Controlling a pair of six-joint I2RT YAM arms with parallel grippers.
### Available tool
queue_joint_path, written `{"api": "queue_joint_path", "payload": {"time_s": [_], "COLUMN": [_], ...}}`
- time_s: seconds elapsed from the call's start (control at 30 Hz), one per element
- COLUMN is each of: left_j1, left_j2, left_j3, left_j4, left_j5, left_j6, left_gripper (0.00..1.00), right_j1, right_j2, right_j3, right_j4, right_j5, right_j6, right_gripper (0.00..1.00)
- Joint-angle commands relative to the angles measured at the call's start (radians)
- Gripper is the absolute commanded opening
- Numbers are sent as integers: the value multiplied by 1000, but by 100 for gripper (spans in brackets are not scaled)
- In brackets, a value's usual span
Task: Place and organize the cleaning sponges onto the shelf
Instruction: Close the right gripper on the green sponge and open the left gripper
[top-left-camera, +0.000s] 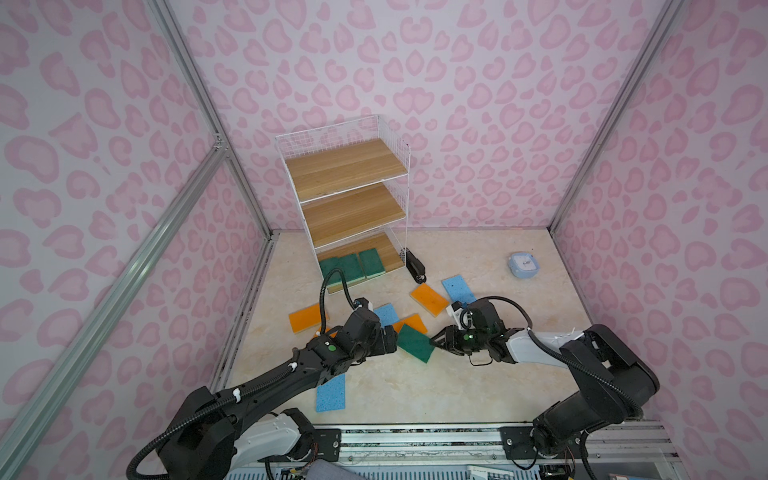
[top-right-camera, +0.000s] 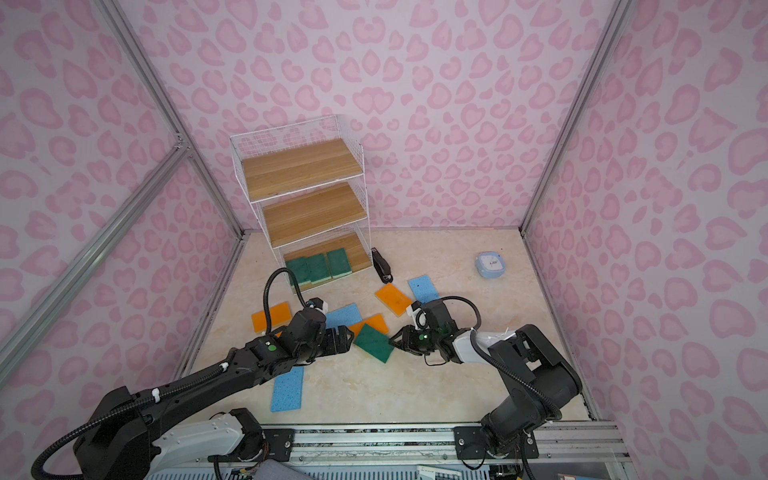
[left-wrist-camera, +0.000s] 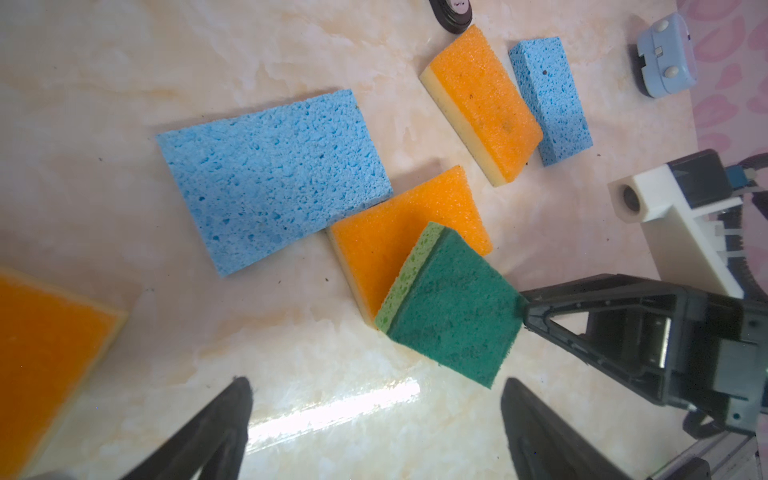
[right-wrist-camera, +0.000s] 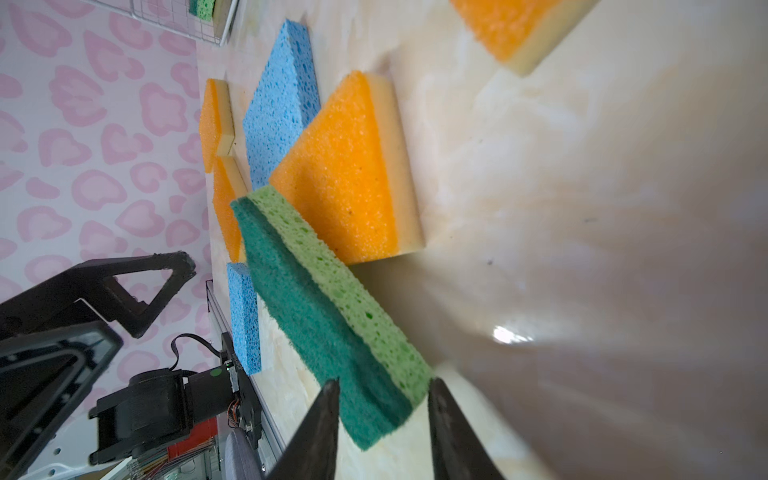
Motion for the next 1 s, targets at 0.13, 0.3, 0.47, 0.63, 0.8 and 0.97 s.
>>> {"api": "queue_joint_path", "payload": {"time_s": [0.13,0.3,0.47,0.63,0.8,0.97], "left_j1": [22,58,73,85,111,154], "left_j2": [-59,-133,-145,-180,-227,-243], "left_j3": [-11,-31,-52,-70,-85,-126], "left_j4": [-35,-58,-70,-73,-90,-85], "left_j5": [13,19,27,19,11,42], "left_j6": [11,12,10,5,23,33], "left_gripper": [95,95,95,95,95,94], "right_j1": [12,13,14,12,4,-1], "right_j2": [33,31,-16,-98,-178,-190], "right_j3": [-7,-7,-1,13,37,98], "right_j4": [86,95,81,26,-3,30], "right_j5": [9,10,14,37,100,215], "right_j6": [41,53,68,78,128,208], "right_gripper": [33,14,3,2,1,0]}}
